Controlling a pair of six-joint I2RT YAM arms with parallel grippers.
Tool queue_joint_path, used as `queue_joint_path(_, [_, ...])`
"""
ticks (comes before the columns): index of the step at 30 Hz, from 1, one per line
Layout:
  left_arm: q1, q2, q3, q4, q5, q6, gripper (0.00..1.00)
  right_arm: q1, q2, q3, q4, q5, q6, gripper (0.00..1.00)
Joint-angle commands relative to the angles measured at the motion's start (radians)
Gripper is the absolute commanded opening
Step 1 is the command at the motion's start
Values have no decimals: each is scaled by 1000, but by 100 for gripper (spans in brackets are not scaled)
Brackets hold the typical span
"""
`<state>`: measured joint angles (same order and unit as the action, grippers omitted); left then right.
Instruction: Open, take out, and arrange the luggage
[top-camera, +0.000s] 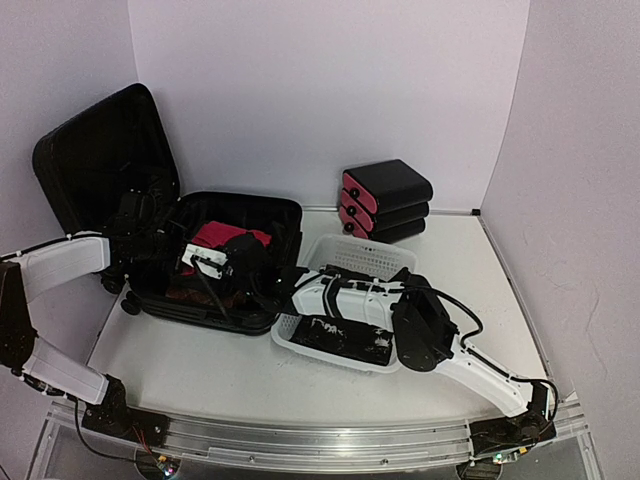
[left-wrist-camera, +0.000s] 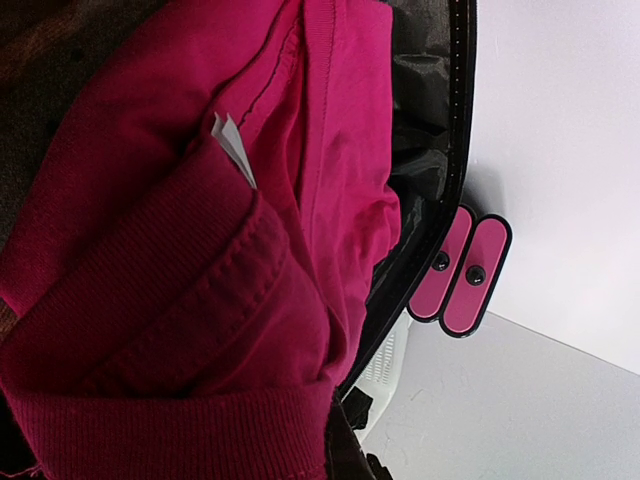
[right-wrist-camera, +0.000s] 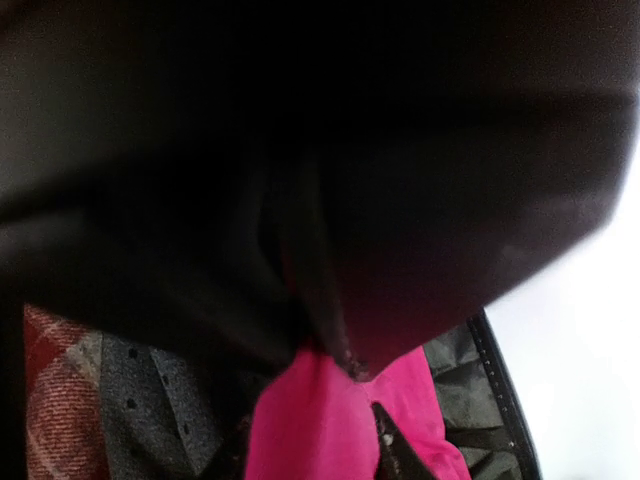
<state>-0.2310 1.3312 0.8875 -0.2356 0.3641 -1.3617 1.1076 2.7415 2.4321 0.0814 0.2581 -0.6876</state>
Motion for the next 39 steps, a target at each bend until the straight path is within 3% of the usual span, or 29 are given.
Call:
queue_joint_path(1, [-9, -53, 17, 32, 47, 2, 0, -38, -41, -6, -29, 44, 8, 24])
queue_joint_path(6, [-9, -55, 15, 32, 46, 1, 0, -38, -24, 34, -34, 23, 14, 1])
queue_joint_path(12, [-10, -53, 13, 30, 46, 4, 0, -38, -19, 71, -79, -66, 25, 0])
queue_joint_path(14, [-10, -61, 9, 28, 41, 14, 10, -38, -43, 39, -80, -103, 32, 0])
queue_joint_path(17, [-10, -88, 2, 21, 14, 52, 36, -38, -91, -13, -80, -123, 104, 0])
queue_joint_path(19, [-9, -118, -6, 7, -26, 78, 48, -38, -119, -49, -80, -125, 131, 0])
queue_joint_path(25, [-8, -234, 15, -130, -185, 202, 68, -39, -170, -110, -80, -158, 164, 0])
queue_joint_path(31, [-8, -399, 43, -284, -413, 351, 75, -39, -246, -155, -112, -154, 261, 0])
queue_joint_path(39, [-7, -586, 10, -337, -539, 466, 75, -39, -326, -85, -278, -129, 361, 0])
